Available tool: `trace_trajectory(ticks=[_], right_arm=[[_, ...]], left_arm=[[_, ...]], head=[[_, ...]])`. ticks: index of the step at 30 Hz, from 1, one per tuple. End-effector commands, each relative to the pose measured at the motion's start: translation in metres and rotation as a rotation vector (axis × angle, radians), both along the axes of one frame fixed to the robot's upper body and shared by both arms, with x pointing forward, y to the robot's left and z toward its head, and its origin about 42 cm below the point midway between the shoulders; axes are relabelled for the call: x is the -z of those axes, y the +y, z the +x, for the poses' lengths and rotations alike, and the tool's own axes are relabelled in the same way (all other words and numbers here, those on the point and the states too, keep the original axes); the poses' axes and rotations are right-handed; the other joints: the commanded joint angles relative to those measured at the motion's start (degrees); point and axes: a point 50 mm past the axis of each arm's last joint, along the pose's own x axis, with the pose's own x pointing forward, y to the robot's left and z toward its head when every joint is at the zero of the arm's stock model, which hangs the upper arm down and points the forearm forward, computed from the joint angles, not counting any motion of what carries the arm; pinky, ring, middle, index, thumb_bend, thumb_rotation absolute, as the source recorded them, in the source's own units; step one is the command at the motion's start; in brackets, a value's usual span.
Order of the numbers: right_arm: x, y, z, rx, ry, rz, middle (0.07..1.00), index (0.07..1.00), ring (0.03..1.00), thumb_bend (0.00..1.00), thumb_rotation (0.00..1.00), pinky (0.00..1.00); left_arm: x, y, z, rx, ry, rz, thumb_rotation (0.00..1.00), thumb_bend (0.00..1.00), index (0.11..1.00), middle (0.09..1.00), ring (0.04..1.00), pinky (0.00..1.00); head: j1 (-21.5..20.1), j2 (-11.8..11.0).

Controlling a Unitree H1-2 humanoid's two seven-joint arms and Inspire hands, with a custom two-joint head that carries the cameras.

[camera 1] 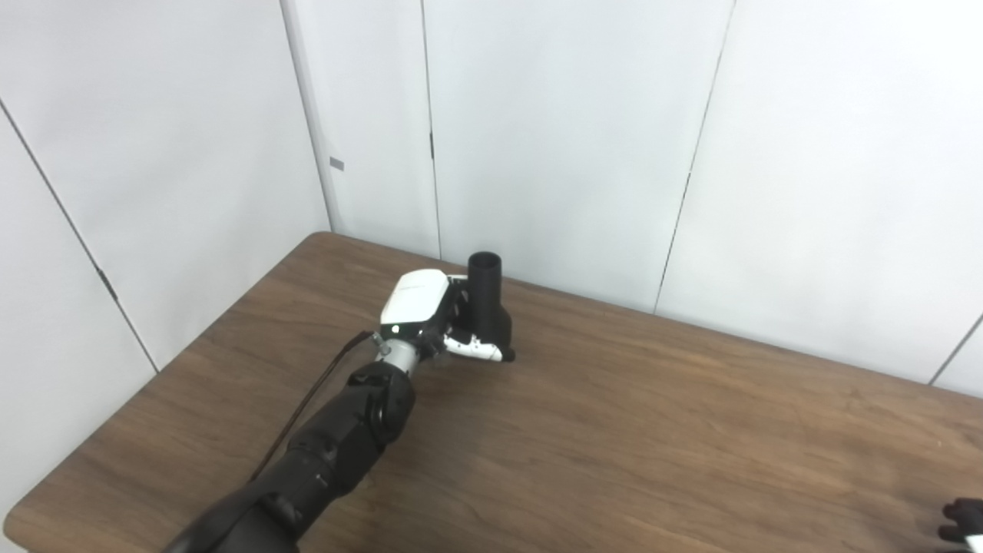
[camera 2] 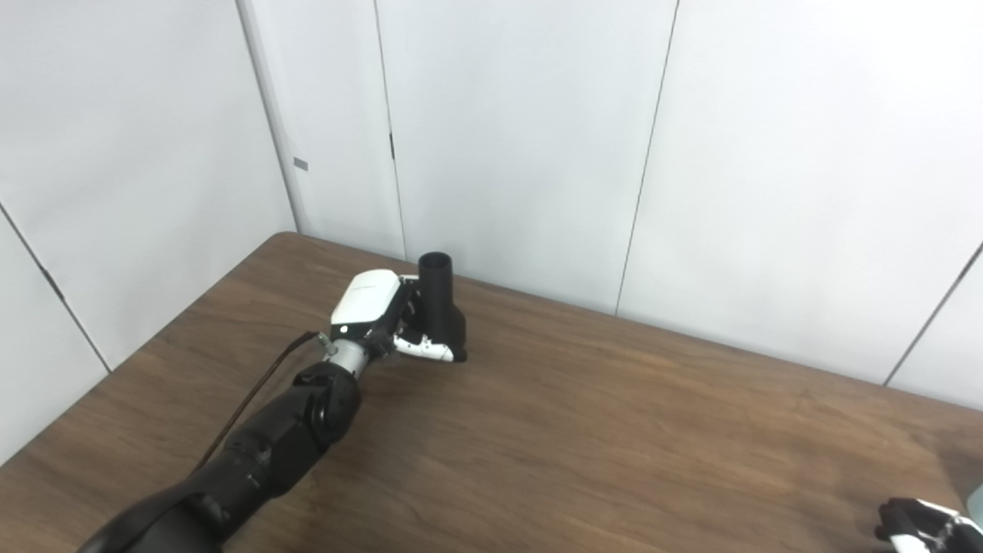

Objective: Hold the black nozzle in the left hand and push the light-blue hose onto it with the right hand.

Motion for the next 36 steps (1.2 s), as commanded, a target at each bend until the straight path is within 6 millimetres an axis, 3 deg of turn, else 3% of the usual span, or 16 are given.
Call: trace_trajectory(ticks=[1,4,13,17,21,23,29,36], right_arm=[[-0.003,0.0,-0.004,0.001,-0.001,-0.013,0.582,0.538,0.538,0.76,0.59,0.38],[-0.005,0.003,-0.005,0.002,0.001,-0.017,0.582,0.537,0.537,0.75,0.58,0.38],[-0.016,0.014,-0.009,-0.004,-0.006,0.011,0.604,0.557,0.563,0.59,0.53,0.41],[-0.027,0.021,-0.015,-0.04,-0.033,0.087,0.674,0.63,0.651,0.4,0.38,0.51],[-0.042,0.031,-0.025,-0.037,-0.028,0.189,0.777,0.745,0.774,0.23,0.06,0.69],[-0.048,0.035,-0.03,-0.038,-0.042,0.185,0.785,0.764,0.783,0.18,0.01,0.72],[-0.05,0.032,-0.043,-0.057,-0.066,0.124,0.78,0.764,0.776,0.19,0.0,0.72],[-0.048,0.024,-0.058,-0.019,-0.069,0.126,0.791,0.773,0.785,0.23,0.0,0.73]], left_arm=[[0.04,-0.015,-0.02,0.054,0.15,0.004,0.0,0.5,0.519,0.437,0.371,0.23],[0.042,-0.015,-0.022,0.063,0.167,0.008,0.0,0.5,0.518,0.441,0.368,0.24],[0.045,-0.017,-0.03,0.104,0.121,-0.002,0.0,0.5,0.523,0.443,0.367,0.24],[0.044,-0.017,-0.036,0.126,0.098,-0.014,0.0,0.5,0.522,0.451,0.364,0.24],[0.038,-0.019,-0.045,0.148,0.071,-0.035,0.0,0.5,0.525,0.442,0.355,0.22],[0.034,-0.022,-0.052,0.172,0.041,-0.044,0.0,0.5,0.527,0.438,0.349,0.21],[0.02,-0.036,-0.07,0.266,-0.018,-0.037,0.0,0.5,0.525,0.434,0.342,0.18],[0.011,-0.061,-0.087,0.395,-0.044,-0.126,0.0,0.49,0.536,0.456,0.34,0.21]], head=[[-0.2,0.0],[-0.6,0.1],[-3.9,0.7],[-7.5,2.0],[-13.8,3.1],[-17.1,3.5],[-23.2,4.1],[-26.2,4.1]])
